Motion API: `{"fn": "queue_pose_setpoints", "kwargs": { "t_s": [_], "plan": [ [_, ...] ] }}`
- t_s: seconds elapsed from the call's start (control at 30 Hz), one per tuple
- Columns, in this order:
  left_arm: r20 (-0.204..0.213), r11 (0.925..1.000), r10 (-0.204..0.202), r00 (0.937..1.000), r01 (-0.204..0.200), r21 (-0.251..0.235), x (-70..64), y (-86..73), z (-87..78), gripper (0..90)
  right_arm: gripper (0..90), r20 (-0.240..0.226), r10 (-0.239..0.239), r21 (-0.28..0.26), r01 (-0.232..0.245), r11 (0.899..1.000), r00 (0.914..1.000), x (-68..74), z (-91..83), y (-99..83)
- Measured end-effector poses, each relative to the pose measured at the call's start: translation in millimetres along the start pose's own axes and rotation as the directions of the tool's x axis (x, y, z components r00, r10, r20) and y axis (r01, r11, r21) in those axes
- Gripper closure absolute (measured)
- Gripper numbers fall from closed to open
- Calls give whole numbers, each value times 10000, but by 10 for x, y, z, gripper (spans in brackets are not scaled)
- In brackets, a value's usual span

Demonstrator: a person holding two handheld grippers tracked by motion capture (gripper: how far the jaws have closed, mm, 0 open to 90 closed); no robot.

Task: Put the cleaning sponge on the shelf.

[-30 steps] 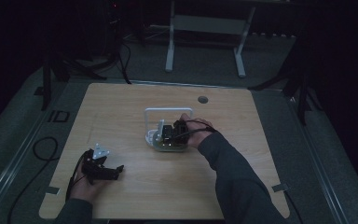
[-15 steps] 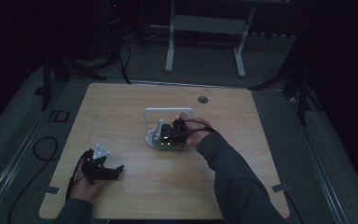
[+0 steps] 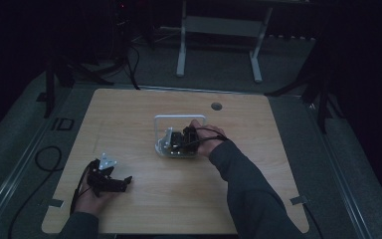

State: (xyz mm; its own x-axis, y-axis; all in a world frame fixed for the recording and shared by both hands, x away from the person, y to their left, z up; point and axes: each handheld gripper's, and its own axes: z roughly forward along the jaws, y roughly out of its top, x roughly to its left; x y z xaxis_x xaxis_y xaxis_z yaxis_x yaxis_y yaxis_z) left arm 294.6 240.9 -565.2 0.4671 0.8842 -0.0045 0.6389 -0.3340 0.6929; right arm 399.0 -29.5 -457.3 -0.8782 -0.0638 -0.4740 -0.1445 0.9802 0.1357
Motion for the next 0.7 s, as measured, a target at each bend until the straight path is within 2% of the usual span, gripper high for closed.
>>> {"fn": "queue_pose_setpoints", "kwargs": {
  "t_s": [0.7],
  "plan": [
    [0,10000,-13,10000,13,-6,-1,0,0,22,717,237,-175,111,172,9998,9996,21,37,58]
  ]
}}
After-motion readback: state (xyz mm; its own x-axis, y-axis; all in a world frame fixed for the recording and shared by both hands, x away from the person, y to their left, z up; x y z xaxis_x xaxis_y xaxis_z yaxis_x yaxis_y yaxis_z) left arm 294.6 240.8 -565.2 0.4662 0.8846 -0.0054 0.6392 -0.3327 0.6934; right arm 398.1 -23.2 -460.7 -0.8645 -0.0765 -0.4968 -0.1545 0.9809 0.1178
